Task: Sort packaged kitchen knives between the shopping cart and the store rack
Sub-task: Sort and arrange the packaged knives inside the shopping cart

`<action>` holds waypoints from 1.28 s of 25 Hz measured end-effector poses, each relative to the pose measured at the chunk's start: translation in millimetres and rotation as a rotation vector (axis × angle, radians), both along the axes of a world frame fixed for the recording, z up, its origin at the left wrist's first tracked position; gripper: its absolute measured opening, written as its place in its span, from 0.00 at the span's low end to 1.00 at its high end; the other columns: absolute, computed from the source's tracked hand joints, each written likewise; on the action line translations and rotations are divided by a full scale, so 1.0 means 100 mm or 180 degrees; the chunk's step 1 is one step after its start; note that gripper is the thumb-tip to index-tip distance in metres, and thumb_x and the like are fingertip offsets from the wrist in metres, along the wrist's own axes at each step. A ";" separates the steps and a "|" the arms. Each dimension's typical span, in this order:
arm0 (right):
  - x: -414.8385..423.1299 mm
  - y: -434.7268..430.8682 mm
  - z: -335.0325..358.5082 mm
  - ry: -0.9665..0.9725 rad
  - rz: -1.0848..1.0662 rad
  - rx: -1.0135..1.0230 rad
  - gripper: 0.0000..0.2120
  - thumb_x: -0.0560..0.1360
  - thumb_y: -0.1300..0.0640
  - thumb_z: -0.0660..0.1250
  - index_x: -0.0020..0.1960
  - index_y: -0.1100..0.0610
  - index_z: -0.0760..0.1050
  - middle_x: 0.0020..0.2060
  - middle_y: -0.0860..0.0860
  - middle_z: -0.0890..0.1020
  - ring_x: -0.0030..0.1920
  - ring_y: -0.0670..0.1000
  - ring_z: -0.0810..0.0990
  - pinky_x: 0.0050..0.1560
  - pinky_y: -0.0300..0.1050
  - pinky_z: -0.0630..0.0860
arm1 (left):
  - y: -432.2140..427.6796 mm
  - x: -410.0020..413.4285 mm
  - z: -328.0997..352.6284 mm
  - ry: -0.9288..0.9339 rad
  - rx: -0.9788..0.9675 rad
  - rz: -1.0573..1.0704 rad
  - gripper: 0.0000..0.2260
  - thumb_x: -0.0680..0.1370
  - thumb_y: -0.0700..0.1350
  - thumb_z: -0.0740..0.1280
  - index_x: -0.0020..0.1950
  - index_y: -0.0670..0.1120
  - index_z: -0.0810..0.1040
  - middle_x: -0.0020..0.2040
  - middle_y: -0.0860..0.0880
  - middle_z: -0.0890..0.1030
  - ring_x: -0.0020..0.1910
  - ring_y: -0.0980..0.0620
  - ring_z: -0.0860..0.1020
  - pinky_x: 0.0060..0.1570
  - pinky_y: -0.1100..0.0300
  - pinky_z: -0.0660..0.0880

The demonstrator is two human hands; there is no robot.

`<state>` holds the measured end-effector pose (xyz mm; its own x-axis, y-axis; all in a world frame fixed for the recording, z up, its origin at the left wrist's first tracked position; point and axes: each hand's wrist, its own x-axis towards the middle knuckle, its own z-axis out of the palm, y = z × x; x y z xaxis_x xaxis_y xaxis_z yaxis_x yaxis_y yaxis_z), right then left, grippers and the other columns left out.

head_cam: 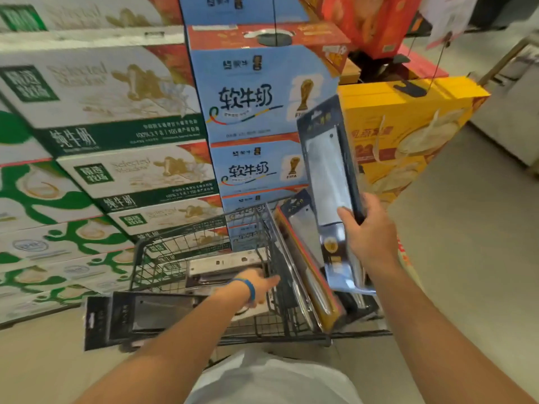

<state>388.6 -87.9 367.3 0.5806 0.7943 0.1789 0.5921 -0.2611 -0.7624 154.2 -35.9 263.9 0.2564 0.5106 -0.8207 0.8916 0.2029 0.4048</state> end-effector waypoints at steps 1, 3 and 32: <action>0.04 -0.04 -0.10 -0.0076 -0.0029 -0.0282 0.15 0.78 0.49 0.71 0.63 0.46 0.73 0.46 0.42 0.80 0.39 0.41 0.75 0.40 0.41 0.70 | -0.08 0.04 -0.13 0.0072 -0.0119 -0.0104 0.24 0.82 0.56 0.60 0.76 0.47 0.65 0.56 0.46 0.78 0.55 0.44 0.79 0.53 0.54 0.78; 0.04 -0.10 -0.38 -0.0247 0.0104 -0.1187 0.16 0.79 0.50 0.69 0.65 0.47 0.70 0.50 0.49 0.82 0.41 0.49 0.78 0.39 0.44 0.71 | -0.18 0.08 -0.26 0.0062 -0.0312 0.0264 0.15 0.84 0.56 0.57 0.65 0.49 0.69 0.56 0.47 0.78 0.50 0.48 0.81 0.54 0.54 0.79; -2.53 0.00 -2.41 0.0205 0.2153 -0.3283 0.15 0.84 0.48 0.59 0.64 0.52 0.78 0.55 0.50 0.83 0.54 0.51 0.81 0.49 0.46 0.75 | 0.31 -1.91 -1.58 0.1279 0.1294 -0.1970 0.20 0.81 0.60 0.54 0.68 0.53 0.72 0.68 0.47 0.74 0.69 0.43 0.68 0.69 0.42 0.63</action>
<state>135.5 -87.4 126.1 -0.0170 0.6908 -0.7229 0.8108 -0.4135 -0.4142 -37.2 -5.1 105.8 0.3151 0.6495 -0.6920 0.8858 -0.4630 -0.0312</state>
